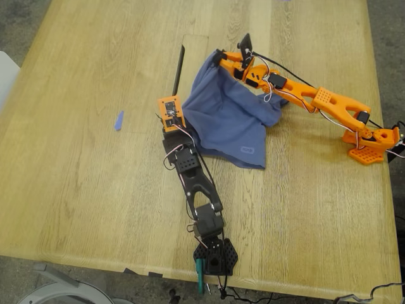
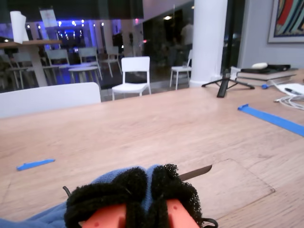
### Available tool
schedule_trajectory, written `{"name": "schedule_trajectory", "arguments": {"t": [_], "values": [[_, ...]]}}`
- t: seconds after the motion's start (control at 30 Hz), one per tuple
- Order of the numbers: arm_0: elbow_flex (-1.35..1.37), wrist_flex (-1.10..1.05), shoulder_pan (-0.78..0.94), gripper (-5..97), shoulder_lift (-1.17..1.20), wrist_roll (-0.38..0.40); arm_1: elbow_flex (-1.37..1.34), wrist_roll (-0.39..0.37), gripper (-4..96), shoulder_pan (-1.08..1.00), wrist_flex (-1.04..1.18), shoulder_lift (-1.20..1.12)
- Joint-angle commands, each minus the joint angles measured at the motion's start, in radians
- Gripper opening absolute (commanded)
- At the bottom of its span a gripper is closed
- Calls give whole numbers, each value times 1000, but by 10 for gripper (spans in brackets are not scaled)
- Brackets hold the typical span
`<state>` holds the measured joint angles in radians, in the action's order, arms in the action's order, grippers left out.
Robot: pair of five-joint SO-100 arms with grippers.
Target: Fold a T-shirt
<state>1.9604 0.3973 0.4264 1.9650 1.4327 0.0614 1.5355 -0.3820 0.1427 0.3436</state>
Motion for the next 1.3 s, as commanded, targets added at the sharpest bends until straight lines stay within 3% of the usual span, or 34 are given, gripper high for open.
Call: {"name": "schedule_trajectory", "arguments": {"t": [0.0, 0.93, 1.03, 1.27], "values": [[-124, 138, 5, -2, 230, -5, 67, 9, 16, -61, 120, 166], [-186, 808, -457, -2, 489, 44, 69, -8, 1, -84, 1529, 678], [-166, 811, -528, -2, 499, 51, 48, -18, 1, -86, 1551, 712], [-123, 811, -696, -2, 503, 57, -290, -26, 0, -92, 1551, 930]]}}
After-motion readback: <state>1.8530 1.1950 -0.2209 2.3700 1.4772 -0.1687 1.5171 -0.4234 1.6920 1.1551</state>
